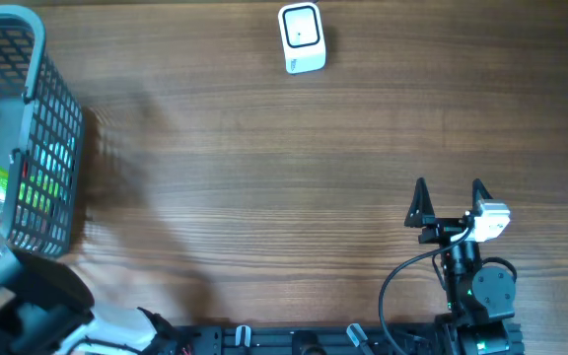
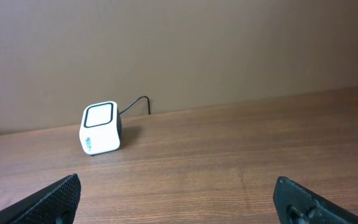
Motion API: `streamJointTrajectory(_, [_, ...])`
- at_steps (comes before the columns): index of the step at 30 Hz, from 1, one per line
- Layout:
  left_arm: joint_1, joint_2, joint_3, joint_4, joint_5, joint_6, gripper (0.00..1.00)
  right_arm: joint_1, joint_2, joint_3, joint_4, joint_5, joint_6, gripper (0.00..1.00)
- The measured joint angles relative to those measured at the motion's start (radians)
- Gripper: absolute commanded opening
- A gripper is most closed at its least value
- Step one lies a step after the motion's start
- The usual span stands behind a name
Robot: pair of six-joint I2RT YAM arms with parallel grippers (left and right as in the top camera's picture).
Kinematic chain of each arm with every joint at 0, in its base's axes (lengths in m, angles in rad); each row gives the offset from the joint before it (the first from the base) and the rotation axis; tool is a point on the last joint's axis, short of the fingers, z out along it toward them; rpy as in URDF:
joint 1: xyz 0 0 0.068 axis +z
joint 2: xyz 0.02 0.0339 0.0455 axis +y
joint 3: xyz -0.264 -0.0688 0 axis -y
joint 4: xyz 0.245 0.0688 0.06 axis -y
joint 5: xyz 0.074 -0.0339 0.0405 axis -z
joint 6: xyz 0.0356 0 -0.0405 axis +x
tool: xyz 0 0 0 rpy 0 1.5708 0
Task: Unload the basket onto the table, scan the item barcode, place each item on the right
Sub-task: 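Reach left gripper into basket and grasp the Nissin cup noodles, then carry the cup noodles with left gripper to the white scanner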
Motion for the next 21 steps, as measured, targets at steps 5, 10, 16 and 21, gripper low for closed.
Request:
streamJointTrajectory(5, [-0.115,-0.251,0.0,0.0,0.003,-0.027,0.81,0.0,0.0,0.0,0.0,0.0,0.0,1.0])
streamJointTrajectory(10, [-0.286,-0.455,0.002,-0.085,0.017,-0.172,0.78,0.0,0.0,0.0,0.0,0.0,0.0,1.0])
streamJointTrajectory(16, [-0.607,-0.496,0.002,-0.287,0.135,-0.323,0.79,0.0,0.0,0.0,0.0,0.0,0.0,1.0])
streamJointTrajectory(21, [-0.806,-0.414,0.007,-0.438,0.175,-0.352,0.81,0.0,0.0,0.0,0.0,0.0,0.0,1.0])
